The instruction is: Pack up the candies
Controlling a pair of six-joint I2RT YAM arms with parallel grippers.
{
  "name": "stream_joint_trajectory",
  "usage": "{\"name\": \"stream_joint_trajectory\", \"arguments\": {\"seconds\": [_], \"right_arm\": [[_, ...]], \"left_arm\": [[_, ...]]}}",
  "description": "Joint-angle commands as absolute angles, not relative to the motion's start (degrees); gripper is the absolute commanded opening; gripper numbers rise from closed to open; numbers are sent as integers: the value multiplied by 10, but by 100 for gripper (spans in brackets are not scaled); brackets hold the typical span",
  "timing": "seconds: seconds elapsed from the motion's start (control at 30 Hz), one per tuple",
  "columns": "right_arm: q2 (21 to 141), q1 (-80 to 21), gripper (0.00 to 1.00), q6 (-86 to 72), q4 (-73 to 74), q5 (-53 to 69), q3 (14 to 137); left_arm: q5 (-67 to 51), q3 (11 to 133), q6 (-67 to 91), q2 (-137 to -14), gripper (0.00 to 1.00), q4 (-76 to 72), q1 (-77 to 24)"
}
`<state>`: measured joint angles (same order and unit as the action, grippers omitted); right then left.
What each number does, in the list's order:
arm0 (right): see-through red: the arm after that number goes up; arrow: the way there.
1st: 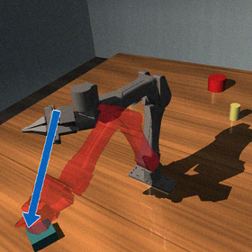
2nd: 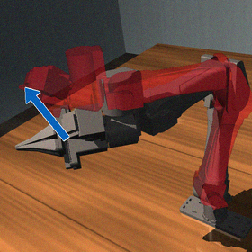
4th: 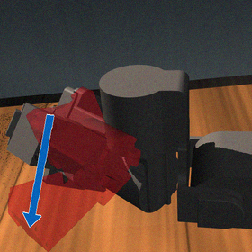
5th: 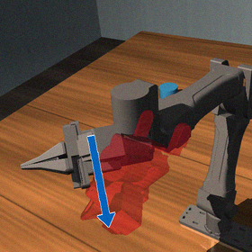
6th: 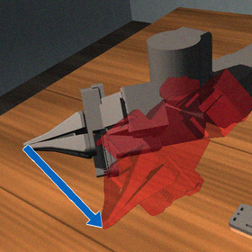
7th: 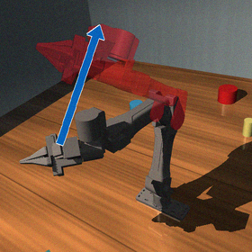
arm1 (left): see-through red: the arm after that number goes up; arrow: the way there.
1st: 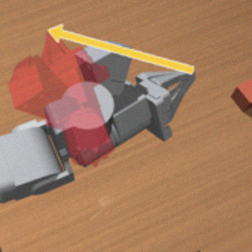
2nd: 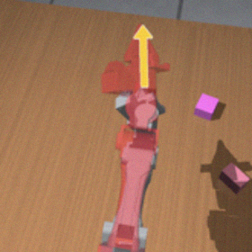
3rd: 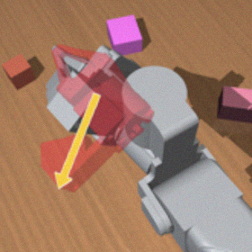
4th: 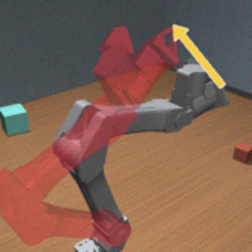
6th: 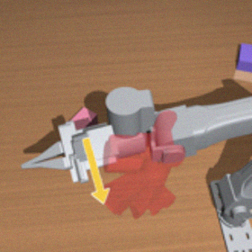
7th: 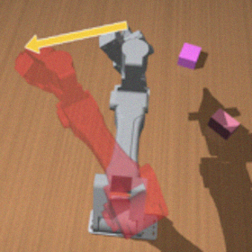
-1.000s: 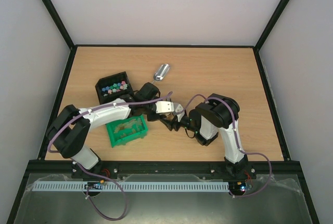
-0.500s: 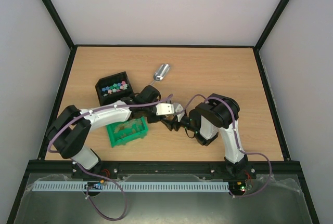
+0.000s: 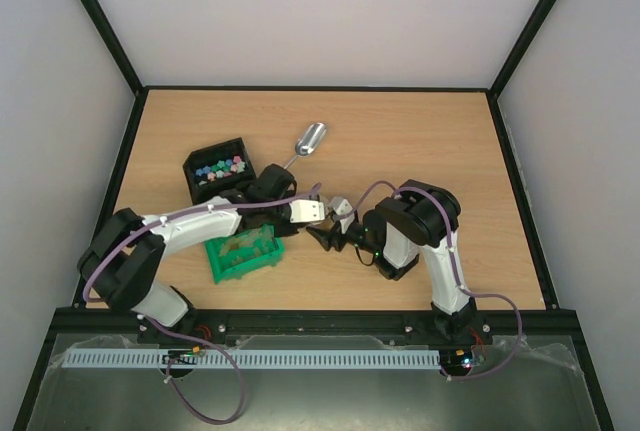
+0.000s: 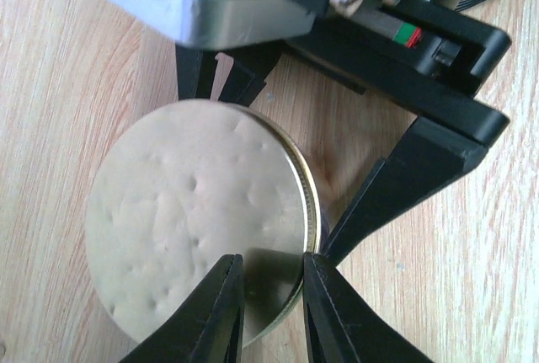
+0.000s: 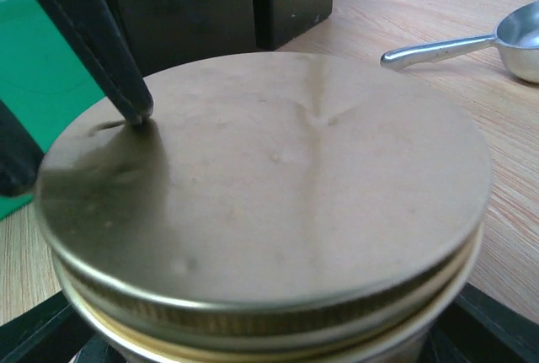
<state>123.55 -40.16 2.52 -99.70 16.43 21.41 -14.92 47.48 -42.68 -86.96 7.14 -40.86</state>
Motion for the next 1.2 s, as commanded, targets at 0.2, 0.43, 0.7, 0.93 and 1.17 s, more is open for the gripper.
{"name": "stream_joint_trajectory", "arguments": {"seconds": [0.2, 0.43, 0.7, 0.93, 1.17], "right_arm": [[1282, -413, 46, -19, -1088, 210, 190], [1284, -413, 46, -23, -1088, 206, 193], [1284, -413, 46, -23, -1088, 205, 193], [1285, -413, 46, -23, -1088, 205, 193], [1282, -413, 46, -23, -1088, 205, 192]], "left_arm": [[-88, 461, -456, -853, 21, 104, -345], [-197, 521, -393, -832, 31, 176, -350], [-165, 533, -376, -867, 39, 136, -414], [-131, 533, -365, -894, 46, 92, -438], [-80, 502, -395, -895, 34, 72, -432]]}}
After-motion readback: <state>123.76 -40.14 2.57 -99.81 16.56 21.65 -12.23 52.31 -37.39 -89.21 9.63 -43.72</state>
